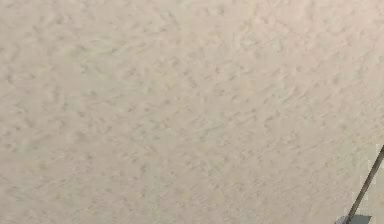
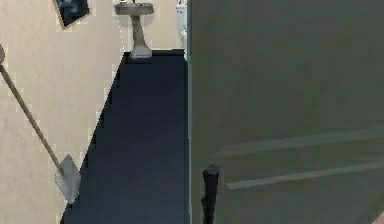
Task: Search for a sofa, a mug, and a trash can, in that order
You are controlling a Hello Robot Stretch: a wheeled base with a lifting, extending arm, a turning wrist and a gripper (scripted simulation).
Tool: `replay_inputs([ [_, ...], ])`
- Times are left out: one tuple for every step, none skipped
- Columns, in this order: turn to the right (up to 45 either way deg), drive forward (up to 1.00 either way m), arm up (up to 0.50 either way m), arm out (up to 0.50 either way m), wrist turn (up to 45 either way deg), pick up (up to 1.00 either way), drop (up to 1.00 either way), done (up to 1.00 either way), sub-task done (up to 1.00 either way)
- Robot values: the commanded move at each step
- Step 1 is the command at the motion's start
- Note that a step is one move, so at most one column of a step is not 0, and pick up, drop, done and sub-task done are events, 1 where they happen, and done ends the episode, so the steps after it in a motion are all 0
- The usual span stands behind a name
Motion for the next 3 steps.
replay_inputs([
  [3.0,0.0,0.0,0.0,0.0,0.0,0.0,0.0,0.0],
  [0.0,0.25,0.0,0.0,0.0,0.0,0.0,0.0,0.0],
  [45.0,0.0,0.0,0.0,0.0,0.0,0.0,0.0,0.0],
])
